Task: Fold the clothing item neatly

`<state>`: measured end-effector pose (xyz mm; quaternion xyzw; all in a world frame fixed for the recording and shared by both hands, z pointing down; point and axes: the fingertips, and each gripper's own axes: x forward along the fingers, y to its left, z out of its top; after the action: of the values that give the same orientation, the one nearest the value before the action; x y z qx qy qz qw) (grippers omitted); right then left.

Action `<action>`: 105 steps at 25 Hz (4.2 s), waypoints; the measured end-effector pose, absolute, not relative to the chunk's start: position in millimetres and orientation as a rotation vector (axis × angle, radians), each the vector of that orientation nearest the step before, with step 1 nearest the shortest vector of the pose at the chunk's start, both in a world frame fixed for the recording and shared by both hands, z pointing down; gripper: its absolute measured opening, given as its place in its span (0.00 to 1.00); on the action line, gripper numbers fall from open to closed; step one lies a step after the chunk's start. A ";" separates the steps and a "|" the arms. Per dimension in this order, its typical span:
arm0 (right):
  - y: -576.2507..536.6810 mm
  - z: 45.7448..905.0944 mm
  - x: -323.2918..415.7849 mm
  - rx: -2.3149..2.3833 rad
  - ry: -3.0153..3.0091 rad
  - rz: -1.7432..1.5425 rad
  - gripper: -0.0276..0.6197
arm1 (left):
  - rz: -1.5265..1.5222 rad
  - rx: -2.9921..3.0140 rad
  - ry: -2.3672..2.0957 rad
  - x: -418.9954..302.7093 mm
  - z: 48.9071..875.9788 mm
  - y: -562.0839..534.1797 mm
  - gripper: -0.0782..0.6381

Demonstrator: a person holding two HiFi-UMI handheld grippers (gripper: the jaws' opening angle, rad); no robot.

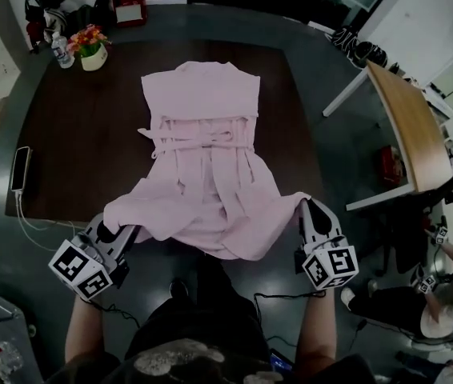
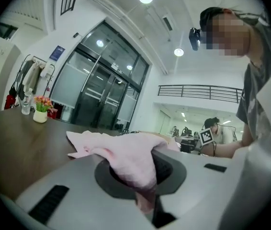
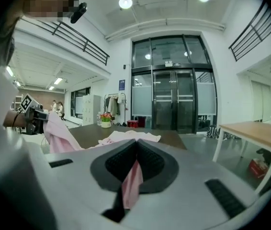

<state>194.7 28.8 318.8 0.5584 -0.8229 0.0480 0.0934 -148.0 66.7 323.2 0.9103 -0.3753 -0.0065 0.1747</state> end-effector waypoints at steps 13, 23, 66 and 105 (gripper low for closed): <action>-220.1 245.1 208.8 1.412 -2.660 0.020 0.04 | -0.001 2.615 -1.355 -133.7 223.1 -181.1 0.16; -428.1 211.7 192.9 1.463 -2.663 0.116 0.04 | 0.000 2.568 -1.478 -204.4 196.5 -364.0 0.16; -529.0 386.2 175.6 1.796 -2.264 0.336 0.22 | 0.804 2.240 -1.624 -269.6 460.6 -503.3 0.54; -112.6 266.2 94.7 1.745 -2.807 0.106 0.03 | -0.049 2.645 -1.447 -25.9 280.8 -63.2 0.12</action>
<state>94.7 -112.6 266.2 0.5260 -0.8459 0.0320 -0.0826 -25.9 -63.2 280.8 0.8754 -0.4790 -0.0161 0.0632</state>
